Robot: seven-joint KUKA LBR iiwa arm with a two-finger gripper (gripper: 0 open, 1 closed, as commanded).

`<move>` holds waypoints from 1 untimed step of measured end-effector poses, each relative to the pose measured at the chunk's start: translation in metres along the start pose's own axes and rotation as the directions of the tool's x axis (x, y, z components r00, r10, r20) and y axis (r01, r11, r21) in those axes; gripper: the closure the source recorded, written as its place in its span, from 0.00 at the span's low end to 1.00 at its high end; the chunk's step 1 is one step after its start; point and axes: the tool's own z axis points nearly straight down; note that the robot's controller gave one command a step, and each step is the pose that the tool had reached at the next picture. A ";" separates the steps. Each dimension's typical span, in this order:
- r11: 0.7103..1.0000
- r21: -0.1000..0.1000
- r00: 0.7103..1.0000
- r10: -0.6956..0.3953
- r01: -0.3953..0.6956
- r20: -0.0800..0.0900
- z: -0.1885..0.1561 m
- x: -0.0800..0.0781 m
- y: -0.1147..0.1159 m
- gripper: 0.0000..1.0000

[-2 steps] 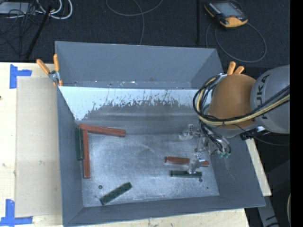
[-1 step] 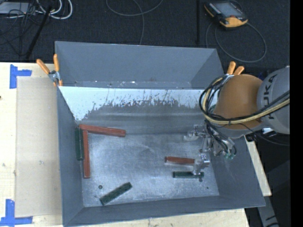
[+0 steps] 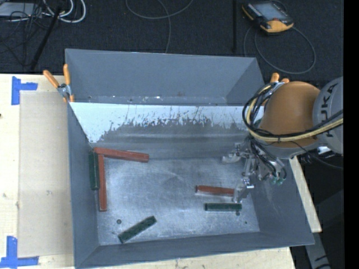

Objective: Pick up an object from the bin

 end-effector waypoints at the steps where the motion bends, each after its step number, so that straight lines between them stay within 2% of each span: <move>1: 0.998 0.000 0.997 -0.071 0.071 -0.011 0.049 0.003 0.007 0.00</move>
Offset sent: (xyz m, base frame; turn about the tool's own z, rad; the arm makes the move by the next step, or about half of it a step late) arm -0.0061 0.0098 -0.0542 0.0916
